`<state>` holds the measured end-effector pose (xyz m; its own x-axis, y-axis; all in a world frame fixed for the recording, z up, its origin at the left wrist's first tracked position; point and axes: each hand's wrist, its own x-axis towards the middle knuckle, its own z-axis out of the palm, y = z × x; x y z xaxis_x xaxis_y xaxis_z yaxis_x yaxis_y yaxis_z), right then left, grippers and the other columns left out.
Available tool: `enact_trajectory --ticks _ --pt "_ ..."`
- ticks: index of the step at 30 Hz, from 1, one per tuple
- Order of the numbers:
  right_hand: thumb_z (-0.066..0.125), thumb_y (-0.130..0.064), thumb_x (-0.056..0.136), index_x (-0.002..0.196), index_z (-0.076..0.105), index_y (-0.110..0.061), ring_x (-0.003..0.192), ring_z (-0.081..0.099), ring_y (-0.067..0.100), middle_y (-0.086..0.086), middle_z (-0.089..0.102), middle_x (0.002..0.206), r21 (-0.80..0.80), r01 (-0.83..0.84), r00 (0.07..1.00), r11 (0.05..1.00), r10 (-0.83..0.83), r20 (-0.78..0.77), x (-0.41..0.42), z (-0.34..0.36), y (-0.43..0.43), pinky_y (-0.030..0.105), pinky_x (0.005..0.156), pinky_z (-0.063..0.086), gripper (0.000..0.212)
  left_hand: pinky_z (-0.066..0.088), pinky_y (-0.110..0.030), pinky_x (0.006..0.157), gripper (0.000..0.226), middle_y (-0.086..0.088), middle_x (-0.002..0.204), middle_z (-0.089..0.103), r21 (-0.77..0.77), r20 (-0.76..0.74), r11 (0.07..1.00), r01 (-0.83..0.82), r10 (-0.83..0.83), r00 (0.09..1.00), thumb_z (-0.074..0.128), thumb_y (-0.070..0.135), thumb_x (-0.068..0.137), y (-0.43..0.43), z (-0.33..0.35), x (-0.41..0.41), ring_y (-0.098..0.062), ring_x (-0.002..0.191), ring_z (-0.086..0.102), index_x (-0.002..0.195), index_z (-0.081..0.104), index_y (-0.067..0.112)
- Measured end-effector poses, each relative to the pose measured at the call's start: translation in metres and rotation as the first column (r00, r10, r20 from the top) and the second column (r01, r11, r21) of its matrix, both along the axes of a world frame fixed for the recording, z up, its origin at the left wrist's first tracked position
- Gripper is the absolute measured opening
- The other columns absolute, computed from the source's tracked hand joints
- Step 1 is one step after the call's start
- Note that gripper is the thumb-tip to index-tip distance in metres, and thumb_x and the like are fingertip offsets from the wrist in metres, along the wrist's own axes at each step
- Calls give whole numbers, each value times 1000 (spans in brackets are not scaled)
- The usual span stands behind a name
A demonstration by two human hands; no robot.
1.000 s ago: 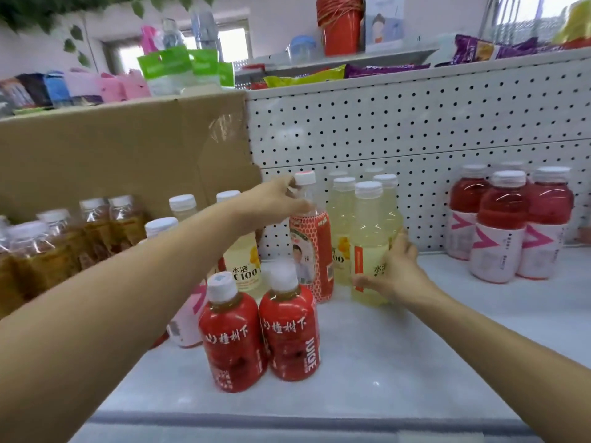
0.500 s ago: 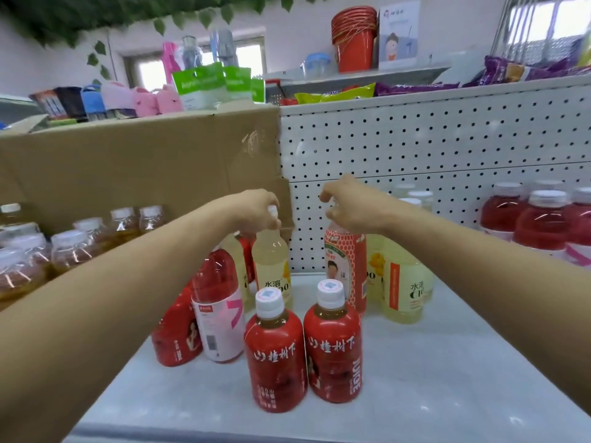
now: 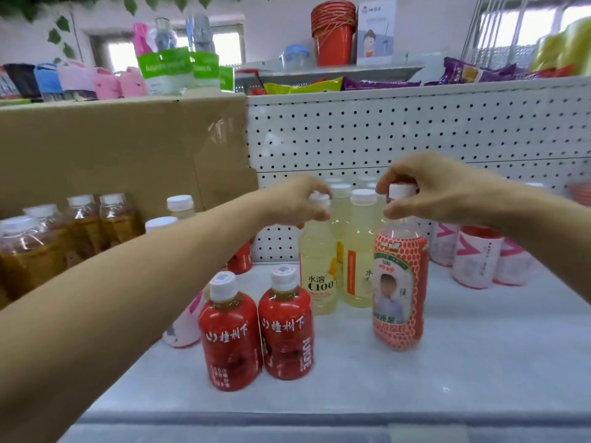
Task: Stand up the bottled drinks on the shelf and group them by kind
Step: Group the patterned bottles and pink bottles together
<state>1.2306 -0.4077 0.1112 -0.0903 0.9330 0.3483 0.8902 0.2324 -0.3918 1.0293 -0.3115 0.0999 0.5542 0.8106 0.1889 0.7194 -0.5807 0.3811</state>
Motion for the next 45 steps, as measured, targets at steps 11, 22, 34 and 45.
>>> enact_trajectory --ticks 11,22,34,45 --pt "66 -37 89 119 61 -21 115 50 21 5 56 130 79 63 967 995 -80 240 8 -7 7 38 96 42 34 44 -30 101 55 6 140 50 129 70 983 -128 120 990 59 39 97 -30 10 -47 -13 121 53 148 41 30" --pt "58 -43 95 135 52 -29 133 38 20 0 46 142 8 -110 909 994 97 406 -97 7 52 41 105 37 42 35 -39 115 66 -6 154 41 40 -10 888 -457 458 889 63 39 95 19 13 -167 -23 139 43 152 37 19" --pt "62 -42 94 141 48 -33 128 48 20 -3 45 147 -127 113 906 985 -50 420 -44 25 43 37 106 37 51 61 -41 78 39 -5 122 62 56 -242 954 -294 299 923 73 21 89 45 23 -120 -21 68 74 126 63 13" --pt "62 -48 91 137 53 -33 125 51 14 -8 49 145 -107 102 918 989 -53 393 -15 18 26 28 90 36 49 59 -32 72 50 -9 153 41 11 -36 994 -112 113 993 65 15 96 60 4 -11 -24 82 70 143 49 12"
